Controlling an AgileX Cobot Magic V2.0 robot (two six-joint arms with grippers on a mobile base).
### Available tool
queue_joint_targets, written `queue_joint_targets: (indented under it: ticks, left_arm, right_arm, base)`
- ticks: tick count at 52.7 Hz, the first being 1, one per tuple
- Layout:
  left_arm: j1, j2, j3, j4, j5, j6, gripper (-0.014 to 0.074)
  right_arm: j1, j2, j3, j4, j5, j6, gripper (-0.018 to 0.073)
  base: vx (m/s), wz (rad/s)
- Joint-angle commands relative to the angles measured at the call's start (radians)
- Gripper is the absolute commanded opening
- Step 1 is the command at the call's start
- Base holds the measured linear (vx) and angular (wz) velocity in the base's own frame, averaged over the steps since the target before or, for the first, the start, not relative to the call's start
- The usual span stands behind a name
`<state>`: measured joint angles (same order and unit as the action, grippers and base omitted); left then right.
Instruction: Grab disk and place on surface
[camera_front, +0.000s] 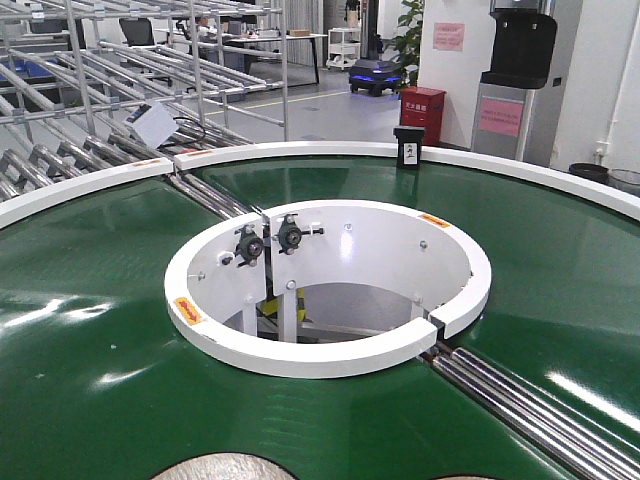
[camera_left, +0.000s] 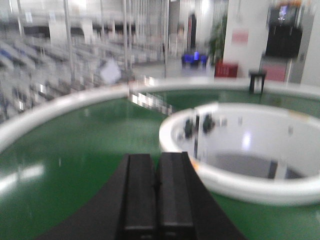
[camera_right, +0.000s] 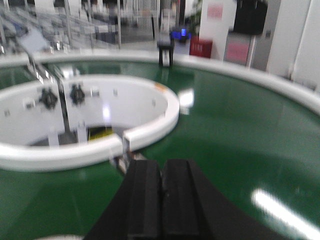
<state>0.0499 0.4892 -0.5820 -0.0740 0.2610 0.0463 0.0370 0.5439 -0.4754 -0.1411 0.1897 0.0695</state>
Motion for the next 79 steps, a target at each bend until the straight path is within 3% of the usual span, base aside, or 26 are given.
queue_joint_targets:
  ticks: [1,9,16,26,33,40,58,73,79]
  left_arm:
    - [-0.002,0.079,-0.031,-0.009,-0.018,-0.011,0.0008]
    - [-0.002,0.202,-0.031,-0.009,0.062,-0.01,0.0083]
    - [-0.002,0.306,-0.031,-0.009,0.085,-0.01,0.0258]
    - [-0.002,0.463,-0.031,-0.015,0.021,-0.027,0.0499]
    - [-0.002,0.557,-0.033,-0.073,0.007,-0.063,0.0521]
    - [-0.002,0.656,-0.058,-0.196,0.085,-0.036,0.0493]
    - [-0.002,0.951,-0.242,-0.628,0.367,0.494,0.0449]
    - [-0.002,1.111,-0.267,-0.834,0.523,0.766,0.0449]
    - [-0.002,1.161,-0.267,-0.914,0.573,0.838,0.0449]
  right_arm:
    - [0.001,0.06,-0.034,0.01,-0.048,0.002,0.0031]
    - [0.001,0.12,-0.034,0.015,-0.043,0.001,0.0108]
    - [0.001,0.154,-0.034,0.015,-0.042,0.001,0.0218]
    - [0.001,0.175,-0.034,0.015,-0.041,0.001,0.0407]
    - [0.001,0.175,-0.034,0.015,-0.038,0.0,0.0482]
    - [0.001,0.175,-0.034,0.015,-0.036,0.0,0.0504]
    - [0.001,0.175,-0.034,0.015,-0.035,-0.002,0.0503]
    - [0.001,0.175,-0.034,0.015,-0.018,-0.004,0.0503]
    - [0.001,0.175,-0.034,0.015,-0.001,-0.004,0.0503]
  base:
    - [0.0,0.0]
    - [0.0,0.0]
    - [0.0,0.0]
    - [0.0,0.0]
    - [0.0,0.0]
    - [0.0,0.0]
    - [0.0,0.0]
    - [0.0,0.0]
    - [0.0,0.0]
